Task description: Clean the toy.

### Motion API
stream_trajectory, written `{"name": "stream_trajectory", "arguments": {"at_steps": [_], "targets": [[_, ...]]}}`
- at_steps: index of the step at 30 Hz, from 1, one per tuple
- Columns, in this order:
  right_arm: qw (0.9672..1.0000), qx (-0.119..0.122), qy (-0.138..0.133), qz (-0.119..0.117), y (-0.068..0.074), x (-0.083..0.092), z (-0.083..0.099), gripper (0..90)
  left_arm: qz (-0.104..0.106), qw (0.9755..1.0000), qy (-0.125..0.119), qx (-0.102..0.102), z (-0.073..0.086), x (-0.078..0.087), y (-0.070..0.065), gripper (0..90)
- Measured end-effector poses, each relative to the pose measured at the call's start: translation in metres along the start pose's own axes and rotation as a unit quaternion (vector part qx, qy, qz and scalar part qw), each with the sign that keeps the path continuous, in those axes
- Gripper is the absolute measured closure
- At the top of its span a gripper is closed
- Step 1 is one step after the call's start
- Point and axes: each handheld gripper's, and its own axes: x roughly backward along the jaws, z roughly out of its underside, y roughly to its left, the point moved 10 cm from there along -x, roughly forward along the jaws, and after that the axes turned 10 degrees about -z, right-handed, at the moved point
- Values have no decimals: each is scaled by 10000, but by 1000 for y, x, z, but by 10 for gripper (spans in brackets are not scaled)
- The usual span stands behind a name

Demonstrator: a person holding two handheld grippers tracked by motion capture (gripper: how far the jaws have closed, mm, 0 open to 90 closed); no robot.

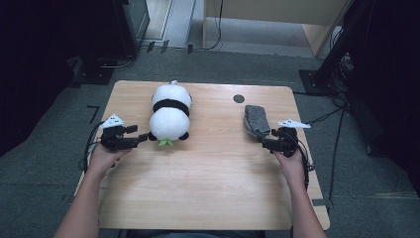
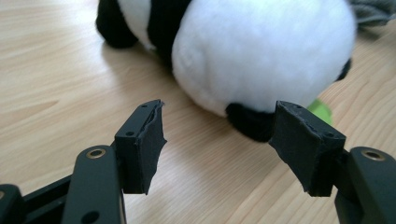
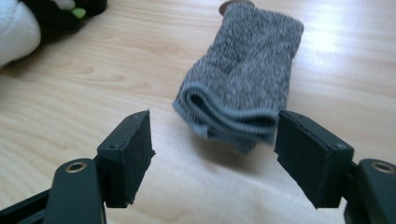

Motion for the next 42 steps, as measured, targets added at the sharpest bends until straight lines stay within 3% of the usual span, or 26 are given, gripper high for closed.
{"name": "stream_trajectory", "arguments": {"at_steps": [9, 12, 14, 16, 20, 23, 26, 29, 32, 36, 42], "targets": [[9996, -4, 266, 119, -1, 5, 35, 284, -300, 9985, 351, -288, 20, -5, 5, 342], [9992, 75, 334, 211, -2, 2, 44, 249, -297, 9979, 457, -352, 26, -8, 4, 345], [9983, 252, 511, 106, -1, 0, 50, 167, -357, 9970, 464, -500, 30, -9, 5, 347], [9970, 410, 632, 159, -3, -2, 56, 187, -432, 9961, 510, -583, 33, -10, 8, 346], [9958, 474, 782, 87, -3, -6, 62, 217, -575, 9942, 603, -686, 39, -12, 12, 341], [9942, 522, 923, 179, -6, -8, 67, 216, -739, 9915, 639, -861, 43, -13, 17, 340], [9941, 576, 884, 246, -10, -8, 68, 216, -832, 9895, 721, -939, 46, -14, 19, 337], [9943, 721, 754, 222, -13, -8, 69, 195, -831, 9898, 782, -850, 49, -16, 21, 319], [9950, 796, 589, 142, -15, -8, 70, 168, -741, 9923, 787, -604, 51, -17, 22, 311], [9956, 753, 530, 191, -15, -8, 71, 144, -763, 9932, 657, -588, 52, -17, 24, 267], [9958, 696, 532, 251, -15, -8, 71, 131, -858, 9929, 659, -493, 52, -17, 24, 248]]}}
